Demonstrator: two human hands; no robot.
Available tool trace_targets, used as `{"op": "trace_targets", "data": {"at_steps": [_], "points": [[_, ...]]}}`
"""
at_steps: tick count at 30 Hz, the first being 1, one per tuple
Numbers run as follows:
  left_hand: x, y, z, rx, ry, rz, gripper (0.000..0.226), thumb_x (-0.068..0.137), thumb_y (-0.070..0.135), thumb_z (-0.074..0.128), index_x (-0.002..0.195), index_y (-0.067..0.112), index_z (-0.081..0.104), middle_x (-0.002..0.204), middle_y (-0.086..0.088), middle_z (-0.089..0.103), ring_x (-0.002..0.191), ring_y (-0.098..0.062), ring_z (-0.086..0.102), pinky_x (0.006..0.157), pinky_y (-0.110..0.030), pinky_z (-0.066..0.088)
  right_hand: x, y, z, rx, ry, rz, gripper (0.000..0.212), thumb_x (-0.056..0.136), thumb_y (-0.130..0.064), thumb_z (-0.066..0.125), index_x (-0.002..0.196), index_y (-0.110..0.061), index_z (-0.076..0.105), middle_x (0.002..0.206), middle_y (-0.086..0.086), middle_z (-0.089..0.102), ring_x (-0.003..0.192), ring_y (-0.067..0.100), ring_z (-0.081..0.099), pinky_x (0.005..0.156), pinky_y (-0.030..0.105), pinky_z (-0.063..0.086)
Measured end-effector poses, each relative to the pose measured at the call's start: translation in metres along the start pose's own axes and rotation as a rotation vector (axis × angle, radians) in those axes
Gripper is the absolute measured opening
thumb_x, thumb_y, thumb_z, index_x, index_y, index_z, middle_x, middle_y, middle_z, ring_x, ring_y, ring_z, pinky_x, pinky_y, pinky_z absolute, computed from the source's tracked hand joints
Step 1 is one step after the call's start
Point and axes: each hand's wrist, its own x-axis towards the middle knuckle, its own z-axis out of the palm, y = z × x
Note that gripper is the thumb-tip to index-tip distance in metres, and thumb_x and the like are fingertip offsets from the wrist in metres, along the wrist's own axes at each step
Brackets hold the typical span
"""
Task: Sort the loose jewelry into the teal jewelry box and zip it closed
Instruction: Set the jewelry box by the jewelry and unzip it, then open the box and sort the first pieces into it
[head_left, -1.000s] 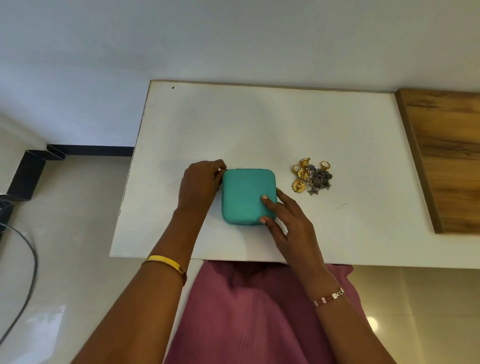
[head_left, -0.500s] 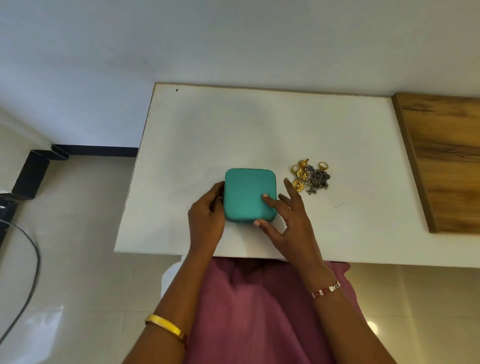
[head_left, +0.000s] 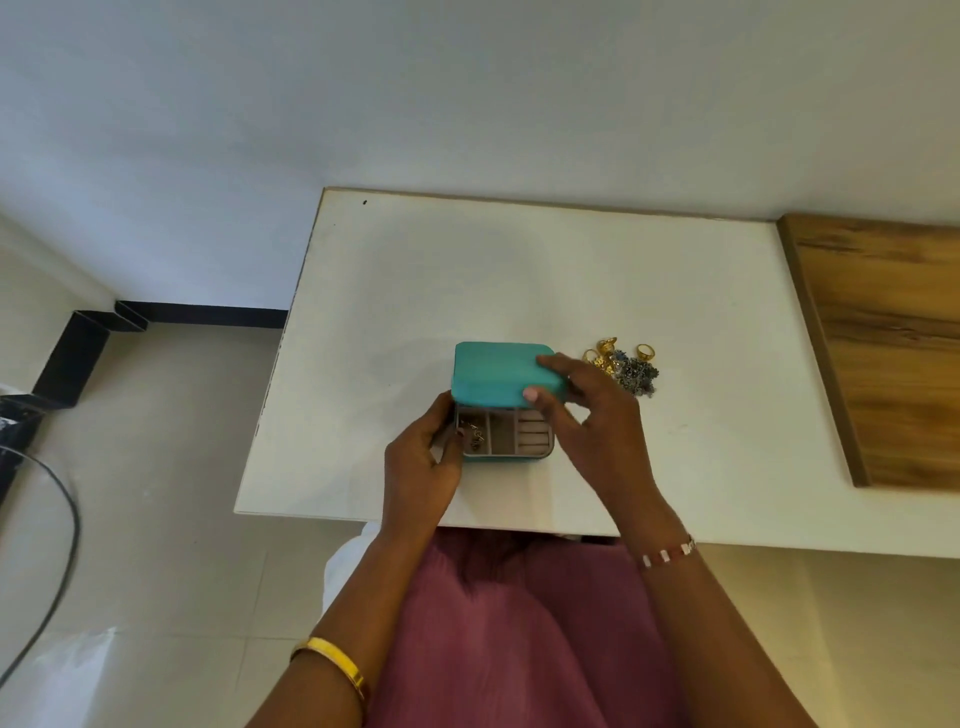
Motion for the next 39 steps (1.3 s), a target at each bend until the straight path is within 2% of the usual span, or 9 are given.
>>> {"op": "trace_targets", "data": {"at_steps": [3,9,15,21,23,26,33,37,39], "points": [[0.0,-0.003,0.001,-0.026,0.006,-0.032,0.049,0.086,0.002,0.055,0.117,0.039,0.047,0.102,0.035,0.052,0.093,0.021,0.052,0.08,0.004,0.036,0.032,-0.009,-0.001,0.037,0.015,0.084,0.028,0.087,-0.029,0.059,0.11,-0.014,0.061,0.095,-0.001,0.061,0.074,0.004,0.056,0.06,0.009,0.045],[0.0,-0.004,0.003,-0.029,0.019,-0.034,0.052,0.085,0.001,0.057,0.115,0.042,0.047,0.099,0.038,0.051,0.09,0.027,0.05,0.078,0.005,0.035,0.081,-0.001,0.014,-0.02,0.159,0.104,0.022,0.093,-0.031,0.049,0.098,-0.01,0.054,0.076,0.005,0.059,0.06,0.014,0.053,0.048,0.011,0.039],[0.0,-0.005,0.003,-0.025,0.027,-0.037,0.05,0.085,0.002,0.058,0.115,0.041,0.047,0.102,0.036,0.051,0.095,0.025,0.05,0.082,0.004,0.036,0.094,0.02,0.024,-0.093,0.142,0.098,0.027,0.094,-0.02,0.049,0.104,0.001,0.063,0.094,0.018,0.066,0.077,0.021,0.057,0.065,0.024,0.046],[0.0,-0.005,0.005,-0.054,0.03,-0.06,0.049,0.085,0.002,0.057,0.12,0.036,0.048,0.109,0.026,0.054,0.105,0.01,0.052,0.087,0.001,0.037,0.103,0.023,0.023,-0.055,0.132,0.185,0.027,0.089,-0.022,0.058,0.071,-0.002,0.062,0.053,-0.001,0.047,0.063,0.03,0.053,0.062,0.033,0.042],[0.0,-0.005,0.004,-0.059,0.029,-0.063,0.049,0.085,0.002,0.057,0.12,0.035,0.048,0.11,0.025,0.054,0.105,0.012,0.05,0.086,0.003,0.036,0.105,0.021,0.023,-0.06,0.12,0.207,0.034,0.088,-0.021,0.059,0.066,0.004,0.059,0.051,0.007,0.046,0.06,0.033,0.051,0.061,0.04,0.044],[0.0,-0.006,0.004,-0.056,0.035,-0.065,0.05,0.084,0.001,0.057,0.119,0.035,0.049,0.108,0.027,0.054,0.104,0.012,0.051,0.085,0.003,0.036,0.102,0.019,0.021,-0.036,0.139,0.221,0.038,0.087,-0.022,0.061,0.074,0.014,0.062,0.059,0.021,0.053,0.058,0.032,0.05,0.062,0.042,0.046],[0.0,-0.008,0.005,-0.039,0.043,-0.085,0.044,0.084,0.002,0.059,0.124,0.021,0.056,0.113,0.018,0.057,0.105,0.003,0.055,0.088,0.001,0.037,0.072,0.008,0.016,0.051,0.199,0.262,0.035,0.078,-0.022,0.071,0.106,-0.002,0.066,0.088,0.015,0.07,0.075,0.024,0.062,0.079,0.042,0.055],[0.0,-0.006,0.005,-0.06,0.043,-0.084,0.046,0.084,0.003,0.059,0.121,0.029,0.053,0.111,0.022,0.056,0.105,0.006,0.054,0.088,0.0,0.038,0.037,0.002,0.01,0.02,0.248,0.28,0.037,0.074,-0.017,0.074,0.108,-0.006,0.062,0.092,0.006,0.065,0.07,0.006,0.059,0.064,0.005,0.046],[-0.001,-0.005,0.004,-0.058,0.047,-0.085,0.046,0.084,0.003,0.059,0.121,0.029,0.053,0.111,0.021,0.056,0.103,0.007,0.054,0.087,0.001,0.038,0.014,0.0,0.011,-0.046,0.276,0.235,0.023,0.076,-0.012,0.072,0.097,-0.008,0.064,0.087,0.004,0.065,0.063,0.002,0.053,0.058,0.003,0.042]]}}
